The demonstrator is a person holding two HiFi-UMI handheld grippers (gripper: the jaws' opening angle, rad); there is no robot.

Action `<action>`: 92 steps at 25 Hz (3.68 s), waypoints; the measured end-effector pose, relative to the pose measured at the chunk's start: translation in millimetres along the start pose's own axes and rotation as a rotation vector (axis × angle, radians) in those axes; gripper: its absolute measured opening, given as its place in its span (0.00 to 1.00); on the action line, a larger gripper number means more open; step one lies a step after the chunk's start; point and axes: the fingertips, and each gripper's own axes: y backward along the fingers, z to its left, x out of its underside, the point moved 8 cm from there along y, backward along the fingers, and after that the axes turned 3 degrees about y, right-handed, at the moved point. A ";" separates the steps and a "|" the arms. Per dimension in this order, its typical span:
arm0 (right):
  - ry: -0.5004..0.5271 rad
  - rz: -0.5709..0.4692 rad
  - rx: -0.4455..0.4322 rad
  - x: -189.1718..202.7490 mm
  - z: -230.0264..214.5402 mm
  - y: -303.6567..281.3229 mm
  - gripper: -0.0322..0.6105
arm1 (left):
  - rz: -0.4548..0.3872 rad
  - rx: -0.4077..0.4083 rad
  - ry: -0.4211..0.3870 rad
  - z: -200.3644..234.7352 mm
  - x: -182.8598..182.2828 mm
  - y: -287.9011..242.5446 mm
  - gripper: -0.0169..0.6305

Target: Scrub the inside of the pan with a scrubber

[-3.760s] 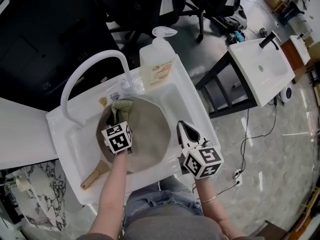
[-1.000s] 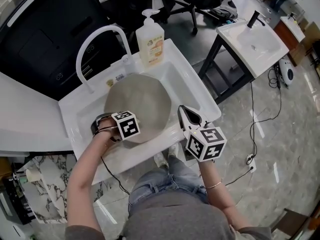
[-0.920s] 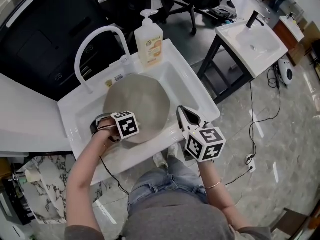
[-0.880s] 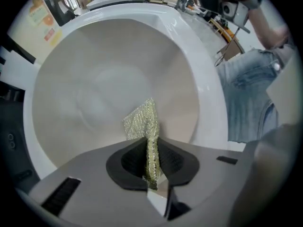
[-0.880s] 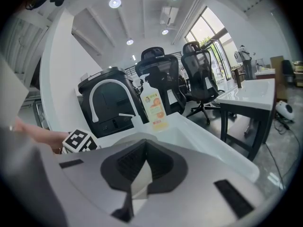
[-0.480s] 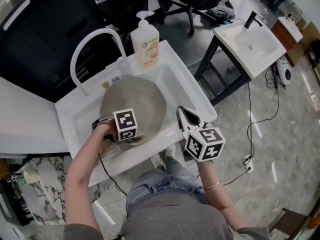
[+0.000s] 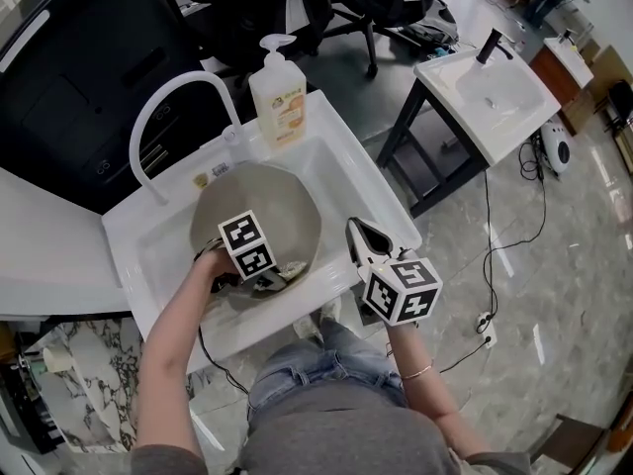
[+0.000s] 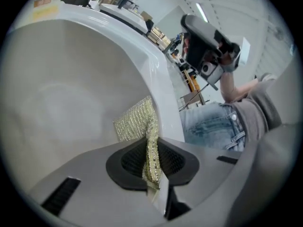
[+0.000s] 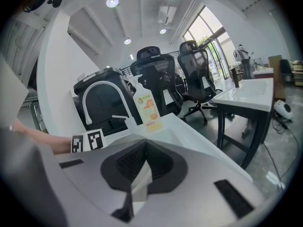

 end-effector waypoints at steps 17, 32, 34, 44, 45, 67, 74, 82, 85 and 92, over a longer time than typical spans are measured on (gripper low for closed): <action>0.022 0.025 -0.066 -15.6 3.9 -38.7 0.07 | -0.669 0.238 0.257 9.5 -46.4 11.7 0.12; 0.045 0.044 -0.093 -17.9 19.3 -59.6 0.07 | -1.325 0.219 0.523 32.9 -12.5 51.5 0.12; 0.048 0.044 -0.090 -17.7 19.8 -61.2 0.07 | -1.379 0.168 0.509 32.4 1.3 60.7 0.12; 0.035 0.035 -0.034 -13.1 8.6 -60.3 0.07 | -1.137 -0.205 0.233 4.2 16.4 72.5 0.12; 0.031 0.035 -0.027 -12.9 6.8 -60.4 0.07 | -1.085 -0.166 0.195 2.0 10.1 65.9 0.12; 0.005 0.056 -0.007 -23.0 -10.0 -85.2 0.07 | -0.924 -0.522 0.493 91.3 -6.7 40.7 0.12; 0.012 0.068 -0.033 -21.7 -8.2 -91.2 0.07 | -0.882 -0.684 0.550 100.6 0.3 42.9 0.12; 0.025 0.084 -0.064 -18.8 -3.6 -95.0 0.07 | -0.816 -0.894 0.556 105.7 7.0 48.1 0.12; 0.029 0.087 -0.079 -18.9 -1.8 -94.8 0.07 | -0.783 -0.966 0.551 105.4 9.9 52.3 0.12; 0.032 0.083 -0.090 -18.1 -2.7 -90.9 0.07 | -0.679 -1.095 0.559 110.5 21.8 61.7 0.12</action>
